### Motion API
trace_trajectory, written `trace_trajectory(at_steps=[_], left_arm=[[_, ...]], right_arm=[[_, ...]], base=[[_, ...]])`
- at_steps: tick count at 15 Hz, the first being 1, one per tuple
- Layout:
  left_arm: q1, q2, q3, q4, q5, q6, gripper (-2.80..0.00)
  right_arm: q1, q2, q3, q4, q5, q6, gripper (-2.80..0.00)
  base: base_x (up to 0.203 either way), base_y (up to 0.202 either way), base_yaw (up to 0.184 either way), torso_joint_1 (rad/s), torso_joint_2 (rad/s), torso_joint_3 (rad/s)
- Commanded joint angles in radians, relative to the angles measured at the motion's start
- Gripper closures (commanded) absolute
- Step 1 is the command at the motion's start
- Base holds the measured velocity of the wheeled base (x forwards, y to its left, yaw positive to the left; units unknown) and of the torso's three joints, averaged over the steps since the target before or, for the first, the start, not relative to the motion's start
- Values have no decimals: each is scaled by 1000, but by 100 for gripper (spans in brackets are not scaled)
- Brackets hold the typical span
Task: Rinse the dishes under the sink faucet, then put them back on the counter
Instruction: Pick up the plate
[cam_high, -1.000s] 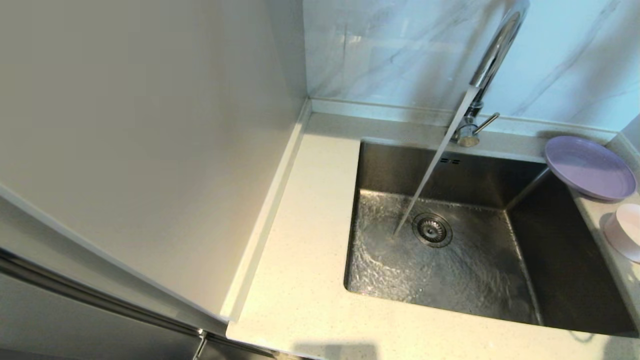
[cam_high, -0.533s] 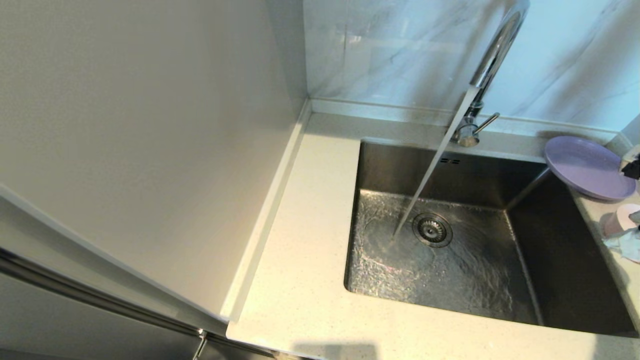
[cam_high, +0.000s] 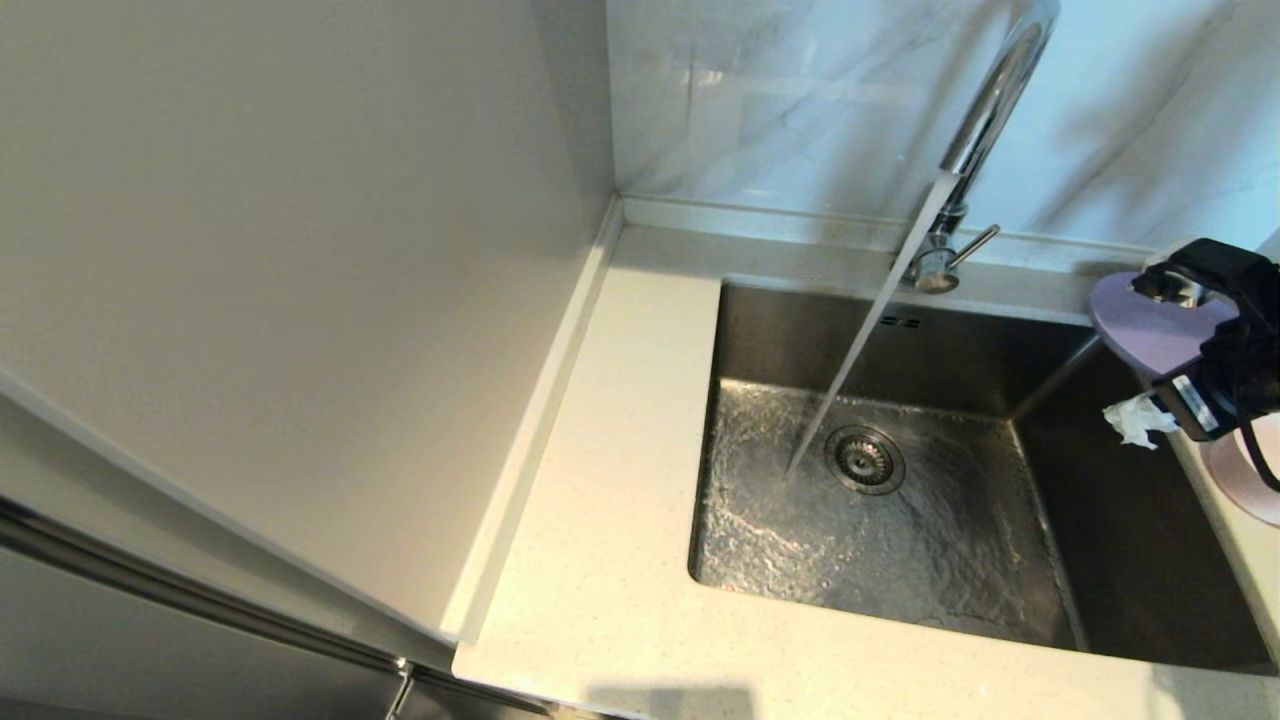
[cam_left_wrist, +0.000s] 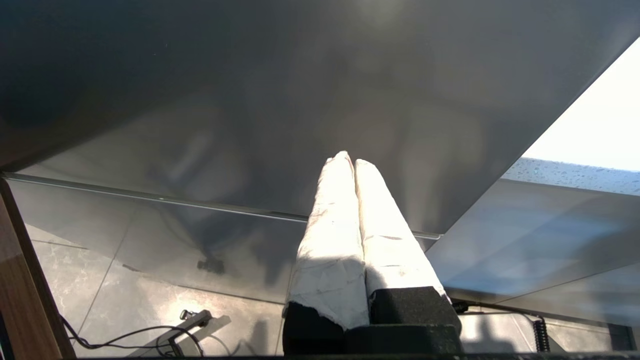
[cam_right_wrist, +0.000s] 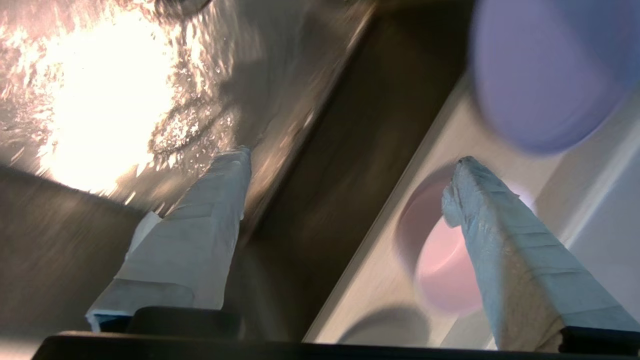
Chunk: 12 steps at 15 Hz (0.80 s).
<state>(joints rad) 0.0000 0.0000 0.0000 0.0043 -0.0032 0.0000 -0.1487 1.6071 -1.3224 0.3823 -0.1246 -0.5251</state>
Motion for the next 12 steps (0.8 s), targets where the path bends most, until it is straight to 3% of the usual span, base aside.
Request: trace_trajectory(at_steps=[1,5,7,11,12], left_arm=[[0,0,0,0,0,0,0],[0,0,0,0,-1,0,0],[0,0,0,0,0,0,0],[0,0,0,0,0,0,0],[0,0,0,0,0,0,0]], right_arm=[[2,58,34,-160,-22,-35,-280],[-5,139,54,-333,-27,-49,-280],[-33,189,73,-460,-27,-120,-280],[-76,268,70,-595,-32,-173,-280],[-88,280,77,-643,-44,-227,-280]], base=[[0,0,0,0,0,0],[0,0,0,0,0,0],[0,0,0,0,0,0],[0,0,0,0,0,0],[0,0,0,0,0,0]])
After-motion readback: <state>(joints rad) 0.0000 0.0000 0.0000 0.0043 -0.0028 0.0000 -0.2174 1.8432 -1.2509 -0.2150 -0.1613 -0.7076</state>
